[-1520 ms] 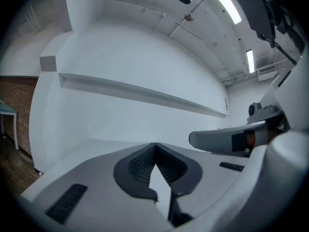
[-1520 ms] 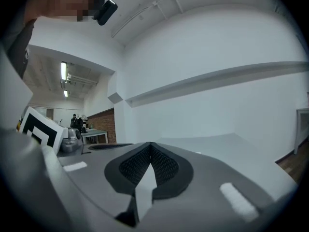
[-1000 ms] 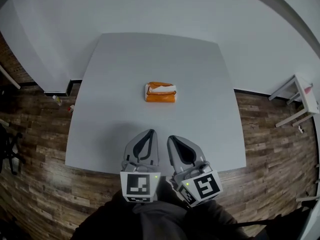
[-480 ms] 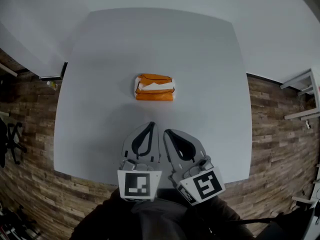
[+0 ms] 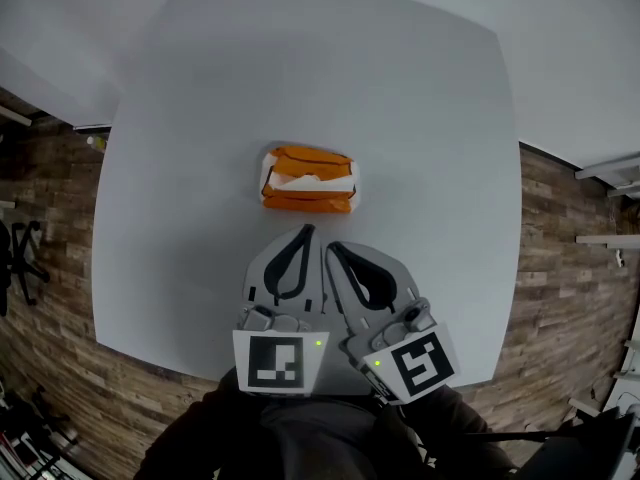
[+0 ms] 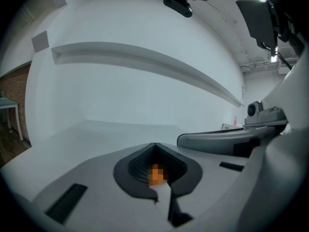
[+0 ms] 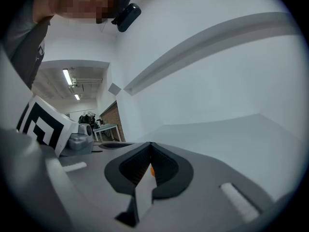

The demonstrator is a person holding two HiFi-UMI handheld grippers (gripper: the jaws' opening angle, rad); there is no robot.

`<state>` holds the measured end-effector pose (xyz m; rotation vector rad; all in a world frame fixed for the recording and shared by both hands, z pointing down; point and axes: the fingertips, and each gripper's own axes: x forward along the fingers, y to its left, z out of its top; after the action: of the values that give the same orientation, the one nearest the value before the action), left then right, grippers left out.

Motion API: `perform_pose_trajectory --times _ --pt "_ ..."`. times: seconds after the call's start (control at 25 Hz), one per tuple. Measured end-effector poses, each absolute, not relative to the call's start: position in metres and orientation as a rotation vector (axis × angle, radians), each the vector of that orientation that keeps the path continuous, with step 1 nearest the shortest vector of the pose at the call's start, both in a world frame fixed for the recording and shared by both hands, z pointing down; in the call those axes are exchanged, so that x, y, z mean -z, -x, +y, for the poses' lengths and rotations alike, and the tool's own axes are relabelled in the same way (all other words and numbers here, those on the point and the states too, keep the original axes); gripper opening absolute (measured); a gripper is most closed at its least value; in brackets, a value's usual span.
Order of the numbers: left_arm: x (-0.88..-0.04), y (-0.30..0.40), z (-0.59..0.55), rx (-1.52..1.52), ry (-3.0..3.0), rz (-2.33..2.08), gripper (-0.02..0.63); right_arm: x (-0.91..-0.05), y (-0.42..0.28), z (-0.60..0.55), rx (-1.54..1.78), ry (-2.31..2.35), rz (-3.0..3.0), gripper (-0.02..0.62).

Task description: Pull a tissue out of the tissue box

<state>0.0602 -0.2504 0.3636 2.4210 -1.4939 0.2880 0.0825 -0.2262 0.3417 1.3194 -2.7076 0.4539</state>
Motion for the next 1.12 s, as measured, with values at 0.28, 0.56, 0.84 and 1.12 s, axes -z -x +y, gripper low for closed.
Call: perform_pose_trajectory --times 0.28,0.56,0.84,1.12 --pt "-0.382 -0.064 -0.271 -0.305 -2.393 -1.505 0.0 -0.354 -0.089 -0.259 -0.408 -1.275 -2.703 0.01" --pt "-0.392 -0.064 -0.28 -0.315 -2.371 -1.497 0.0 -0.368 -0.104 -0.283 -0.355 -1.305 -2.632 0.066" --pt "-0.403 -0.065 -0.283 -0.321 -2.357 -1.489 0.0 -0.387 -0.11 -0.3 -0.353 -1.232 -2.642 0.086" --pt "-0.41 -0.061 -0.285 -0.329 -2.341 -1.484 0.0 -0.403 -0.102 -0.308 -0.239 -0.965 -2.64 0.1"
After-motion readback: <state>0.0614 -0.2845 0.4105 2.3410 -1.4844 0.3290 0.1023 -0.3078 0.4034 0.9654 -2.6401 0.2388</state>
